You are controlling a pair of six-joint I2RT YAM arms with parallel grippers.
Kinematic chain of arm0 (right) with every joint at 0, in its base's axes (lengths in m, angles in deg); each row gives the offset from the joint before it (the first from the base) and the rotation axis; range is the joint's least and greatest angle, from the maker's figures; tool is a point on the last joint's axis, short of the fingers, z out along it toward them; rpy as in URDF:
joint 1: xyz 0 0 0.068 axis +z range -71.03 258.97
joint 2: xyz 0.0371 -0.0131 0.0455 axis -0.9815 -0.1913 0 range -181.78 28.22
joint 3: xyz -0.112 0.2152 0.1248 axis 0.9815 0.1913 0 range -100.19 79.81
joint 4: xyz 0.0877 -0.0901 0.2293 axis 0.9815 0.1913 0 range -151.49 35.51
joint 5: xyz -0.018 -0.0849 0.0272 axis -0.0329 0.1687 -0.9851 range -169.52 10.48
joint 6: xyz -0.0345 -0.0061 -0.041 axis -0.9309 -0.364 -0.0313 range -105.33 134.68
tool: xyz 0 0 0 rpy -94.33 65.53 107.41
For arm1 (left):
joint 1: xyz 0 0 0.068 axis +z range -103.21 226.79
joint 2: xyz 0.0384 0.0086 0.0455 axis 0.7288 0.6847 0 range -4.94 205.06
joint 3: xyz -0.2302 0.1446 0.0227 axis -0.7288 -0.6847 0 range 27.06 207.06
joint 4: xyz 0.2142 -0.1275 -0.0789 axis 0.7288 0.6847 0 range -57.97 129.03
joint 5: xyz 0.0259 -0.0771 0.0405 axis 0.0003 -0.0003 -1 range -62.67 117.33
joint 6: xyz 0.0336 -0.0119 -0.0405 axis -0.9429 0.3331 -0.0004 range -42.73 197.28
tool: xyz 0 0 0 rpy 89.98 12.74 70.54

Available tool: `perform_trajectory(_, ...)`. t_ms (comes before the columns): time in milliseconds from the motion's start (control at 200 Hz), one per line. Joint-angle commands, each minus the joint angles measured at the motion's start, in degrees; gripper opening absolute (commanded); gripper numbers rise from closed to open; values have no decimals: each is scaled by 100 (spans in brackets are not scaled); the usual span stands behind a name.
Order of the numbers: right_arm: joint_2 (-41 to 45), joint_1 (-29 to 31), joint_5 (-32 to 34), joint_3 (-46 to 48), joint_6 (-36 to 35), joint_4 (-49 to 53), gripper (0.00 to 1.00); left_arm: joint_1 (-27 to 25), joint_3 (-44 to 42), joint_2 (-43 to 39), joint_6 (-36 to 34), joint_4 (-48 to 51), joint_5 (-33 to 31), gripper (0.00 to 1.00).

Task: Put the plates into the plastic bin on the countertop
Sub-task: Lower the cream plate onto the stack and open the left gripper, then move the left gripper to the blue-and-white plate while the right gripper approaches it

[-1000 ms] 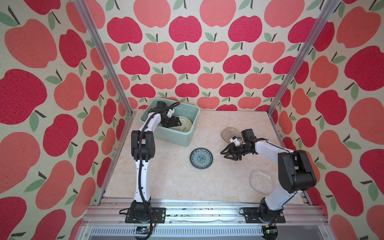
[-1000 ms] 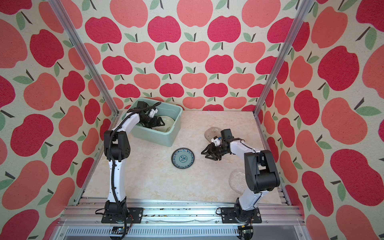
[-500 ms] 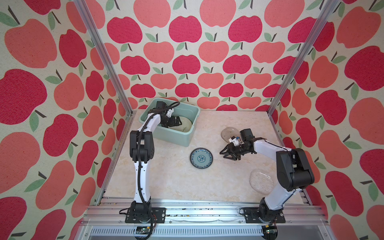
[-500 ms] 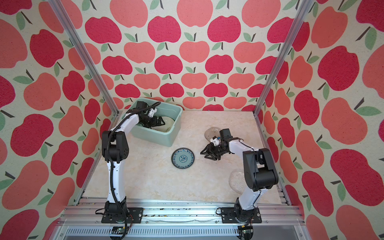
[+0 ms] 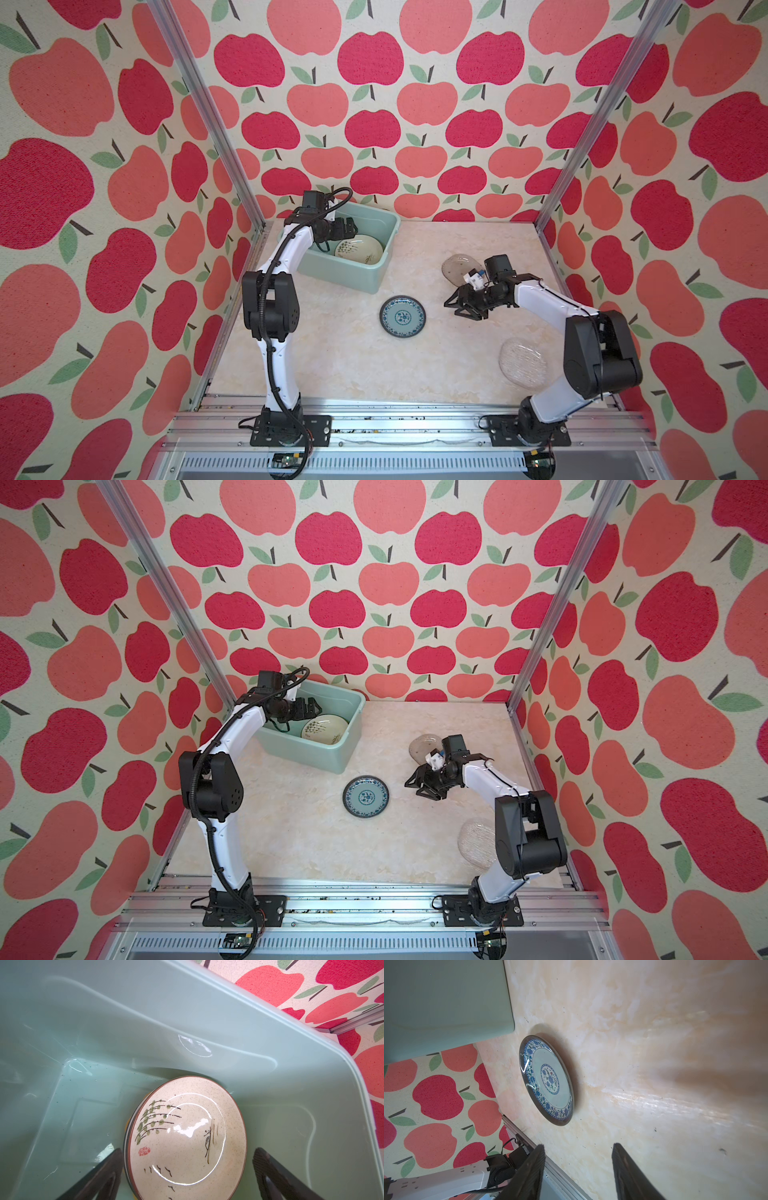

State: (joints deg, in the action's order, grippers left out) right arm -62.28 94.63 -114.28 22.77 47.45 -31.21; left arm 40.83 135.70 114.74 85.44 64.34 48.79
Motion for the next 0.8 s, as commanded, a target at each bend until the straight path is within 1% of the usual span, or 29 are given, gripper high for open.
perform_trajectory(0,395,42,341,-250,-210,392,56,-44,-152,-228,105,29,-240,99)
perform_trajectory(135,847,42,433,-304,-192,549,55,-107,-176,-549,211,-22,-450,99)
perform_trajectory(240,1295,42,482,-317,-201,647,55,-220,-321,-1081,292,-241,-754,99)
perform_trajectory(365,1880,42,693,-270,-245,742,54,-334,-617,-1948,483,-422,-953,99)
perform_trajectory(475,2370,42,891,-159,-159,729,54,-338,-1146,-2859,850,-489,-898,99)
perform_trajectory(510,2481,42,889,-151,-141,745,54,-295,-1368,-3158,1048,-482,-808,99)
perform_trajectory(605,2622,42,753,-150,-72,782,54,-71,-2013,-3925,1772,-324,-137,99)
perform_trajectory(650,2638,42,687,-160,-31,788,54,1,-2365,-4292,2110,-205,47,99)
perform_trajectory(795,2514,42,402,-274,-34,708,54,-25,-3675,-5376,2964,26,693,99)
